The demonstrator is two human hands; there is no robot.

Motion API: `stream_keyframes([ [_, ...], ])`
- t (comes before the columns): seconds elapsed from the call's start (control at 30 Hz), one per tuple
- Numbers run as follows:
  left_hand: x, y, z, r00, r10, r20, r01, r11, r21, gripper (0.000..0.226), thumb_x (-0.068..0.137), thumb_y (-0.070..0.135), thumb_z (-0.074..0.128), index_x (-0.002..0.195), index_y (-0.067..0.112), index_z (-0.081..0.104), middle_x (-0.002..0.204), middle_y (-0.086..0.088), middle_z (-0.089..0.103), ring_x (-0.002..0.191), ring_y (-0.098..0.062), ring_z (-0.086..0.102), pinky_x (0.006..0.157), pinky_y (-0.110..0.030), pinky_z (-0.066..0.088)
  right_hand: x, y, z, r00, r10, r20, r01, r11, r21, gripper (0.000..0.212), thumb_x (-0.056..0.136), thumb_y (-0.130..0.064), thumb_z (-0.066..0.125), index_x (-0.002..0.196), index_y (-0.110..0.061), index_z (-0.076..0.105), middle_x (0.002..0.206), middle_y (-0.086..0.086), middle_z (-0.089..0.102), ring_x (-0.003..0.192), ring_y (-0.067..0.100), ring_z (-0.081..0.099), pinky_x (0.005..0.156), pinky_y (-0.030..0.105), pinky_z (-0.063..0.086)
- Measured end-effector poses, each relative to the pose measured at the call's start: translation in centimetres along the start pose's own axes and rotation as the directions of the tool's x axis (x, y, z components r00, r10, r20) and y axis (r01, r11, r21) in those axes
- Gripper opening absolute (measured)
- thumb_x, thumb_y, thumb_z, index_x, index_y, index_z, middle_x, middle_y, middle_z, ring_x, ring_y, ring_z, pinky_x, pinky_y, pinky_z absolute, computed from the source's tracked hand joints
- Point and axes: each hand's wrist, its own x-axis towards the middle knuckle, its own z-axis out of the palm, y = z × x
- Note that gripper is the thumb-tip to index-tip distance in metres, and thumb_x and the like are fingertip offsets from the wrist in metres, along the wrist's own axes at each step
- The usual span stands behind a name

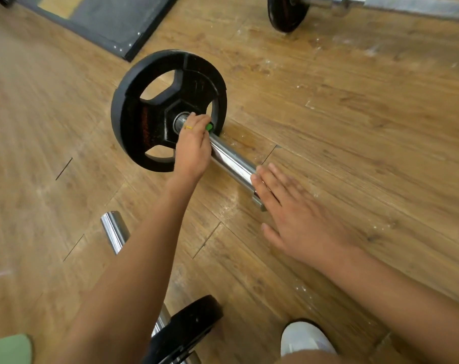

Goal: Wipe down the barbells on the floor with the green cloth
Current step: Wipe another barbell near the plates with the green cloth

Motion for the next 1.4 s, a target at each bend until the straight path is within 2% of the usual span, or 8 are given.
stream_keyframes([
  [0.13, -1.7, 0.7, 0.7, 0.974, 0.227, 0.023, -0.225, 0.972, -0.075, 0.038, 0.103, 0.013, 0.040, 0.136, 0.009, 0.059, 0.138, -0.003, 0.058, 0.137, 0.013, 0.029, 0.116, -0.010, 0.019, 0.3, 0.4, -0.1, 1.000, 0.028, -0.010, -0.027, 0.999, 0.018, 0.084, 0.099, -0.047, 0.034, 0.157, -0.017, -0.019, 0.166, 0.004, -0.022, 0.151, 0.019, -0.025, 0.124, 0.038, -0.003],
  [0.33, 1.2, 0.3, 0.6, 1.000, 0.015, -0.014, -0.017, 0.992, -0.127, 0.039, 0.107, 0.012, 0.039, 0.143, 0.008, 0.054, 0.149, -0.007, 0.051, 0.149, -0.020, 0.032, 0.124, -0.041, 0.024, 0.5, 1.4, -0.7, 0.999, 0.041, -0.007, -0.041, 0.999, 0.019, 0.089, 0.100, -0.046, 0.041, 0.156, -0.018, -0.021, 0.165, 0.001, -0.024, 0.148, 0.014, -0.031, 0.117, 0.031, -0.017],
  [0.47, 0.1, 1.0, 1.4, 0.985, 0.169, 0.016, -0.167, 0.982, -0.082, 0.040, 0.105, 0.011, 0.040, 0.142, 0.007, 0.055, 0.148, -0.006, 0.052, 0.144, -0.008, 0.030, 0.122, -0.019, 0.017, 0.8, 2.3, -0.8, 0.998, 0.054, -0.011, -0.054, 0.998, 0.008, 0.087, 0.099, -0.045, 0.041, 0.158, -0.016, -0.016, 0.167, 0.003, -0.016, 0.151, 0.016, -0.024, 0.122, 0.033, -0.007],
  [0.67, 1.2, 2.6, 2.6, 0.995, 0.052, -0.083, -0.055, 0.998, -0.040, 0.041, 0.107, 0.012, 0.040, 0.146, 0.009, 0.051, 0.151, -0.007, 0.049, 0.150, -0.020, 0.028, 0.124, -0.037, 0.023, 1.2, 3.8, -1.2, 0.998, 0.070, -0.006, -0.070, 0.997, 0.019, 0.085, 0.100, -0.046, 0.036, 0.156, -0.019, -0.022, 0.165, 0.000, -0.023, 0.149, 0.013, -0.028, 0.124, 0.033, -0.007],
  [0.83, 0.4, 2.6, 3.3, 0.981, 0.190, -0.036, -0.192, 0.979, -0.071, 0.044, 0.107, 0.019, 0.037, 0.149, 0.009, 0.046, 0.154, -0.005, 0.045, 0.152, -0.017, 0.026, 0.123, -0.027, 0.019, 1.3, 5.0, -1.7, 0.995, 0.097, -0.001, -0.097, 0.995, -0.021, 0.084, 0.100, -0.048, 0.034, 0.157, -0.017, -0.019, 0.166, 0.002, -0.020, 0.150, 0.014, -0.023, 0.123, 0.033, -0.009],
  [1.0, 1.4, 4.8, 4.4, 0.993, -0.026, -0.112, 0.007, 0.986, -0.164, 0.049, 0.109, 0.020, 0.034, 0.157, 0.010, 0.033, 0.166, -0.003, 0.026, 0.155, -0.013, 0.014, 0.126, -0.027, 0.012, 1.8, 5.1, -2.3, 0.984, 0.176, -0.024, -0.177, 0.983, -0.043, 0.086, 0.096, -0.054, 0.033, 0.159, -0.010, -0.006, 0.168, 0.009, -0.001, 0.155, 0.018, -0.001, 0.125, 0.037, 0.002],
  [1.17, 0.2, 4.1, 4.4, 0.986, 0.161, -0.039, -0.165, 0.974, -0.152, 0.052, 0.109, 0.016, 0.032, 0.160, 0.010, 0.024, 0.168, -0.003, 0.019, 0.156, -0.010, 0.006, 0.126, -0.024, 0.008, 1.8, 5.5, -2.3, 0.961, 0.261, -0.091, -0.266, 0.963, -0.049, 0.085, 0.097, -0.055, 0.036, 0.159, -0.008, 0.002, 0.166, 0.012, 0.014, 0.152, 0.020, 0.019, 0.119, 0.032, 0.007],
  [1.4, 2.4, 6.0, 4.9, 0.997, 0.035, -0.072, -0.046, 0.986, -0.158, 0.051, 0.107, 0.010, 0.035, 0.158, 0.010, 0.027, 0.167, -0.001, 0.021, 0.155, -0.011, 0.005, 0.121, -0.017, 0.005, 2.4, 6.7, -2.8, 0.959, 0.271, -0.083, -0.274, 0.961, -0.031, 0.088, 0.096, -0.059, 0.037, 0.159, -0.014, -0.006, 0.167, 0.008, 0.009, 0.152, 0.021, 0.021, 0.112, 0.030, 0.013],
])
